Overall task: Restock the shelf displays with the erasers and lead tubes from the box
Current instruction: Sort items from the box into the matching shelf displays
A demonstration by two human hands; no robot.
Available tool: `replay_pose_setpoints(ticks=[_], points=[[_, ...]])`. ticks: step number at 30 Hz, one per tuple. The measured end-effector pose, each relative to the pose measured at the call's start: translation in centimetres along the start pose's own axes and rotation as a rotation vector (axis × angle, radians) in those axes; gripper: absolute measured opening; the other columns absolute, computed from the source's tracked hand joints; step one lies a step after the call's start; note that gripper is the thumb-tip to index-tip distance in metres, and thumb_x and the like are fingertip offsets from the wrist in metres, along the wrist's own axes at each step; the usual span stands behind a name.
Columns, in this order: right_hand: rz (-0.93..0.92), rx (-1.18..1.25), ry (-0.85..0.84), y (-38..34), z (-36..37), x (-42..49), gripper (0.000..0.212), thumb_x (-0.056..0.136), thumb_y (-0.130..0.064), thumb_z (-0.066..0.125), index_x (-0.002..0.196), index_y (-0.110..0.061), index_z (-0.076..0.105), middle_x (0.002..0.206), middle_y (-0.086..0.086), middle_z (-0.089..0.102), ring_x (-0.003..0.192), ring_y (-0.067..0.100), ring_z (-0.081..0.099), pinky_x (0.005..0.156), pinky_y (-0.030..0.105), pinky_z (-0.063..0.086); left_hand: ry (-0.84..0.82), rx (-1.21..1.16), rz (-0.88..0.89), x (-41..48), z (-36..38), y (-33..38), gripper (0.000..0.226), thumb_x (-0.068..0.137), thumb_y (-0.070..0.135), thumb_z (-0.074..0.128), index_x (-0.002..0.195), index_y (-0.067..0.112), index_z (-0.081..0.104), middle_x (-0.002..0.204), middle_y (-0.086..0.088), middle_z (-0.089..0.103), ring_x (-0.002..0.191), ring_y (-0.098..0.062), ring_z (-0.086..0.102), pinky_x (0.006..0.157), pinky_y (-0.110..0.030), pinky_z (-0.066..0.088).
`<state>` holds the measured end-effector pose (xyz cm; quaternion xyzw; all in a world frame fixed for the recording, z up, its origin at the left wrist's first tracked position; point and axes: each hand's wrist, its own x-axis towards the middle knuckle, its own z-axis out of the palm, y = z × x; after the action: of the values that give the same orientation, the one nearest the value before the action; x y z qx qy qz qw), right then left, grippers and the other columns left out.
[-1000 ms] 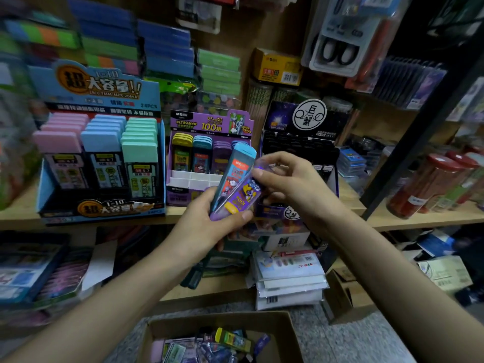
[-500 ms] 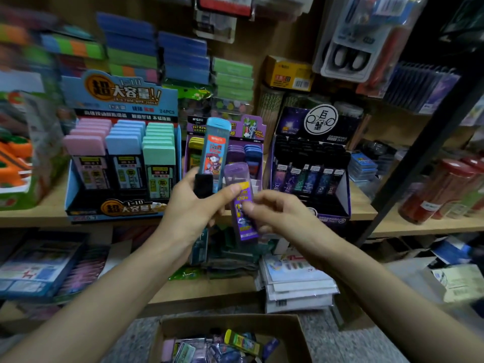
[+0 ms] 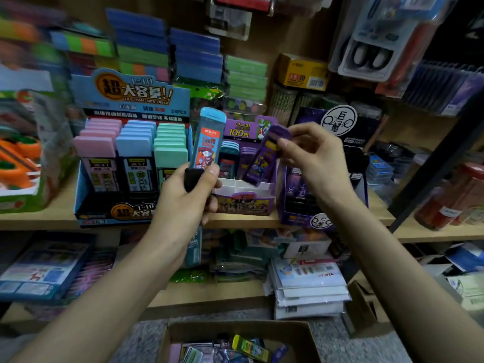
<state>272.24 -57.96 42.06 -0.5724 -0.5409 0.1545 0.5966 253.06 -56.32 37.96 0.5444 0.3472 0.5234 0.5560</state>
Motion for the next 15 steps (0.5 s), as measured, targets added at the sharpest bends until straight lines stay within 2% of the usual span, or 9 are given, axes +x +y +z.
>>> replay_pose_setpoints(ticks=[2, 6, 8, 11, 14, 15], points=[[-0.025, -0.002, 0.022, 0.9, 0.4, 0.6, 0.018, 0.085, -0.005, 0.066, 0.085, -0.021, 0.059, 0.080, 0.010, 0.063, 0.076, 0.019, 0.062, 0.062, 0.025, 0.055, -0.013, 0.018, -0.003, 0.1, -0.3, -0.1, 0.008, 0.093, 0.028, 0.054, 0.091, 0.020, 0.055, 0.068, 0.009, 0.059, 0.047, -0.002, 0.049, 0.037, -0.017, 0.036], [-0.060, -0.113, 0.001, 2.8, 1.3, 1.0, 0.015, 0.085, -0.011, 0.068, 0.090, -0.023, 0.061, 0.084, 0.013, 0.067, 0.082, 0.030, 0.066, 0.075, 0.047, 0.056, -0.030, 0.050, -0.014, 0.1, -0.9, -0.4, 0.009, 0.093, 0.027, 0.053, 0.097, 0.020, 0.056, 0.064, 0.011, 0.060, 0.047, -0.004, 0.050, 0.038, -0.017, 0.036], [-0.066, -0.145, -0.018, 3.5, 1.7, 1.2, 0.014, 0.085, -0.012, 0.068, 0.092, -0.022, 0.062, 0.084, 0.013, 0.068, 0.082, 0.032, 0.066, 0.076, 0.051, 0.055, -0.031, 0.059, -0.016, 0.1, -1.1, -0.5, 0.008, 0.093, 0.027, 0.053, 0.097, 0.020, 0.056, 0.062, 0.013, 0.060, 0.047, -0.004, 0.050, 0.038, -0.017, 0.036], [-0.072, -0.234, -0.033, 4.5, 2.4, 1.2, 0.012, 0.084, -0.015, 0.069, 0.092, -0.022, 0.063, 0.078, 0.005, 0.066, 0.075, 0.020, 0.064, 0.076, 0.044, 0.055, -0.022, 0.067, -0.020, 0.1, -1.3, -0.6, 0.006, 0.093, 0.026, 0.053, 0.092, 0.021, 0.056, 0.062, 0.014, 0.061, 0.047, -0.003, 0.050, 0.038, -0.018, 0.036], [-0.151, -0.451, -0.014, 5.0, 3.1, 1.0, 0.017, 0.083, -0.021, 0.070, 0.098, -0.014, 0.067, 0.079, 0.001, 0.067, 0.072, 0.012, 0.060, 0.071, 0.023, 0.049, -0.026, 0.077, -0.031, 0.0, -1.2, -0.7, 0.007, 0.093, 0.025, 0.052, 0.090, 0.021, 0.056, 0.061, 0.014, 0.060, 0.046, -0.002, 0.050, 0.038, -0.018, 0.036], [-0.164, -0.482, 0.004, 5.0, 3.2, 1.1, 0.018, 0.083, -0.021, 0.070, 0.098, -0.012, 0.067, 0.076, 0.001, 0.066, 0.071, 0.012, 0.058, 0.067, 0.020, 0.046, -0.033, 0.079, -0.034, 0.0, -1.1, -0.7, 0.007, 0.093, 0.025, 0.052, 0.091, 0.020, 0.056, 0.061, 0.014, 0.060, 0.045, -0.003, 0.050, 0.038, -0.018, 0.036]])
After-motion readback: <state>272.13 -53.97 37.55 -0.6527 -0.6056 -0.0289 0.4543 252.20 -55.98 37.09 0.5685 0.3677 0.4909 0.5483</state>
